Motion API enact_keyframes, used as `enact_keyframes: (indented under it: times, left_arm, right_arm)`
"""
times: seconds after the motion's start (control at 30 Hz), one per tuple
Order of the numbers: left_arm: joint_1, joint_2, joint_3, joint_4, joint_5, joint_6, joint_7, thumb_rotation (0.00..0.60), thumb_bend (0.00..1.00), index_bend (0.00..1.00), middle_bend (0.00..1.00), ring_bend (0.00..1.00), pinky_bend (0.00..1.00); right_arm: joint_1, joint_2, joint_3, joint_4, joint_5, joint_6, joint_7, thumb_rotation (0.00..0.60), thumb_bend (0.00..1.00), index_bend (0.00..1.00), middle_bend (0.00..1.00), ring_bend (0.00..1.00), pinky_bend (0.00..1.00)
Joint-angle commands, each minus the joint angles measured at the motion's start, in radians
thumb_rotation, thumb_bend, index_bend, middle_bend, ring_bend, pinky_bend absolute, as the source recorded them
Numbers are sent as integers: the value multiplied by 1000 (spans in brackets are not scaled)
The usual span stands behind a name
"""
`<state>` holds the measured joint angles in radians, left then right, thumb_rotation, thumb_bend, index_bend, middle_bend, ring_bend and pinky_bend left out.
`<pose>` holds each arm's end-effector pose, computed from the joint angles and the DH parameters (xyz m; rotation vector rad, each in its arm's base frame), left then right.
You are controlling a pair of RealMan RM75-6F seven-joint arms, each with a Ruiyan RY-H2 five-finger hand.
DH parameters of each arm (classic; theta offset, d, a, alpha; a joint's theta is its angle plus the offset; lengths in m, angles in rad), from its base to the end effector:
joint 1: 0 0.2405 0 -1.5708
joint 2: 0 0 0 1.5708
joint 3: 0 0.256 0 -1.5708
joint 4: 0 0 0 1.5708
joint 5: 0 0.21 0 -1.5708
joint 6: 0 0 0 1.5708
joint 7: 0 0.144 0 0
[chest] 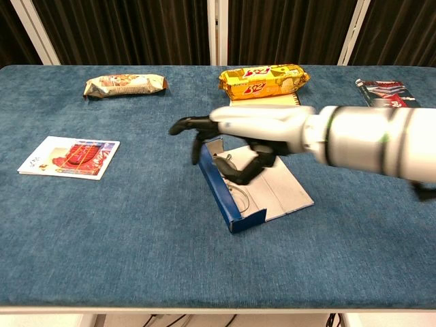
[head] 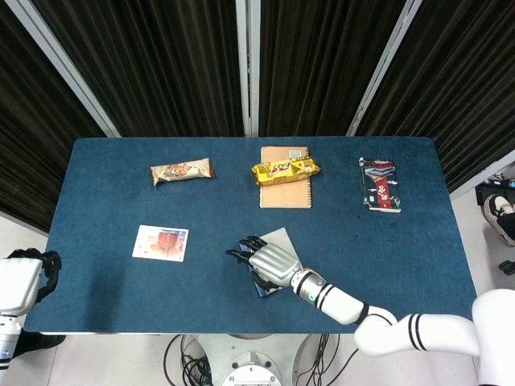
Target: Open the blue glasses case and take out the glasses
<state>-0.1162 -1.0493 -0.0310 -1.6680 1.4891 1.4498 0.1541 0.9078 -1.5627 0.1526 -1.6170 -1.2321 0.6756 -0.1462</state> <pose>-0.3044 0.1860 0.1695 -1.4763 -0.7951 -0.7670 -0.0634 -0.2975 -0.0640 2.3504 -1.1100 0.9954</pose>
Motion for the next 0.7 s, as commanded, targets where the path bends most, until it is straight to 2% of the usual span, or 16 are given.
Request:
enact_keyframes:
  times: [0.03, 0.13, 0.27, 0.5, 0.7]
  left_arm:
    - [0, 0, 0, 0, 0, -1, -1, 600, 579, 673, 630, 453, 450]
    - [-1, 0, 0, 1, 0, -2, -3, 600, 579, 673, 630, 453, 450]
    - [-1, 1, 0, 1, 1, -1, -6, 600, 580, 673, 630, 453, 450]
    - [-1, 1, 0, 0, 2, -1, -5, 600, 579, 673, 630, 453, 450]
    - [0, 1, 1, -1, 3, 0, -3, 600, 580, 673, 630, 453, 450]
  right_arm:
    - [72, -77, 38, 94, 73, -64, -27, 600, 680, 0, 247, 0, 0]
    - [105, -101, 39, 138, 109, -90, -47, 600, 688, 0, 251, 0, 0]
    - [122, -87, 15, 155, 156, -90, -101, 600, 692, 0, 281, 0, 0]
    - [72, 33, -49, 67, 245, 3, -178, 600, 693, 0, 320, 0, 0]
    - [-9, 162, -116, -34, 256, 63, -163, 600, 686, 0, 326, 0, 0]
